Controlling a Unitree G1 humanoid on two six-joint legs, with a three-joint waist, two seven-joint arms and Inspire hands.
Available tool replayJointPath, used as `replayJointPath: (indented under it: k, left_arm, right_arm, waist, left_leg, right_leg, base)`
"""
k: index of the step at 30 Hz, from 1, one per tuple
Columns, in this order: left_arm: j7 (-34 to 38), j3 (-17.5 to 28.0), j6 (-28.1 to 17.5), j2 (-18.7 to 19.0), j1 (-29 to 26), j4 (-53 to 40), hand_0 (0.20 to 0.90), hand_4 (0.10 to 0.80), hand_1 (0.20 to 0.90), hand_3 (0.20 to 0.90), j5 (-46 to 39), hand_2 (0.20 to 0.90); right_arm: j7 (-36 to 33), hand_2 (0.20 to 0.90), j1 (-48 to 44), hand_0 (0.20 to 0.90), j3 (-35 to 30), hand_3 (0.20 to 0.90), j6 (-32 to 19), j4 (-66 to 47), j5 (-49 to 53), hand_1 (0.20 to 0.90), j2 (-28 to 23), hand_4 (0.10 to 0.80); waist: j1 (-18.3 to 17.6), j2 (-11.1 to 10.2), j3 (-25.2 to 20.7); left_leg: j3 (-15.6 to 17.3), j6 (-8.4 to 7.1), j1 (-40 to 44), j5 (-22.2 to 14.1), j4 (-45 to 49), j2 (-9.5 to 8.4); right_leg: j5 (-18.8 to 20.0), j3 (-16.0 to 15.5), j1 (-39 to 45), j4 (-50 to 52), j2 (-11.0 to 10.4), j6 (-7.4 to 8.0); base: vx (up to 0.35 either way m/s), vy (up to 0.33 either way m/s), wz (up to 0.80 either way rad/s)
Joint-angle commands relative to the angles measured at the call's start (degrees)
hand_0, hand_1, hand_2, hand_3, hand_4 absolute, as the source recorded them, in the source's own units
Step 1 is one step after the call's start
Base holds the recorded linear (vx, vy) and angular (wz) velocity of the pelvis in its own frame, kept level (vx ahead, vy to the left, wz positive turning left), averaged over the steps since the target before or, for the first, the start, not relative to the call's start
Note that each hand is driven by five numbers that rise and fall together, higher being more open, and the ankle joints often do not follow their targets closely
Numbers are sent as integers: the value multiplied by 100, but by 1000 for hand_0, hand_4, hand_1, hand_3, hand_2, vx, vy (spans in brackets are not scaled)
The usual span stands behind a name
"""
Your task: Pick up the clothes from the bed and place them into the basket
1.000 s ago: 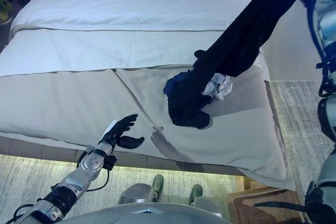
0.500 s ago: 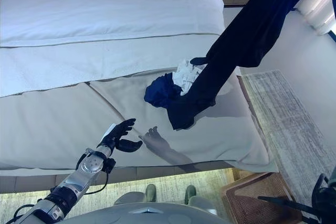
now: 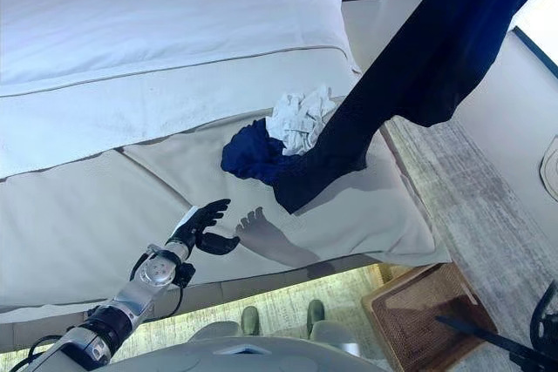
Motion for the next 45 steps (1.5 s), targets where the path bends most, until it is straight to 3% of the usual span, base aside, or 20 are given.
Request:
replayJointPath:
  k: [1,13,25,32,45]
  left_arm:
    - [8,-280,-517,245,-4,-17,900,800,900,900,138,900]
    - [-153,-421,-562,188,-271,299,900,800,900,900,234,900]
    - [-234,-521,-639,88,-499,544,900,800,900,900,227,900]
    - [-171,-505,-546,17,-616,565,900,800,900,900,254,900]
    - [-131,-378,-491,-19,-605,595,900,800,900,900,292,900]
  right_arm:
    - [-588,300,-944,300,443,200,-60,259,-230,300,-698,100]
    - [-135,300,-1156,300,863,200,169,649,-539,300,-1327,100]
    - [397,300,-1412,300,1286,200,-162,666,-428,300,-2085,100]
    - [716,300,-508,300,585,200,-437,464,-446,300,-2423,100]
    - [1123,300,633,300,-282,200,-331,676,-770,300,-2841,100]
  waist:
    - [-128,-129,-1085]
    - [-545,-112,-1089]
    - [-1112,27,-1115]
    - [-1306,127,-1067]
    - [-1525,294,-1034]
  left_leg:
    - [76,17,-10,-76,-658,84]
    - [389,-20,1,-83,-726,166]
    - [771,-82,132,-171,-718,298]
    - [968,-90,172,-209,-660,357]
    - [1135,-88,177,-254,-621,382]
  right_leg:
    - [-69,101,-383,326,144,415]
    - [87,392,-553,241,258,470]
    - [137,781,-652,188,388,504]
    - [150,945,-716,202,422,505]
    - [152,1085,-819,268,489,520]
  base:
    - [-31,-8,-13]
    - [-26,-22,-20]
    - [8,-23,-25]
    - [-10,-19,-21]
    - [-13,-16,-6]
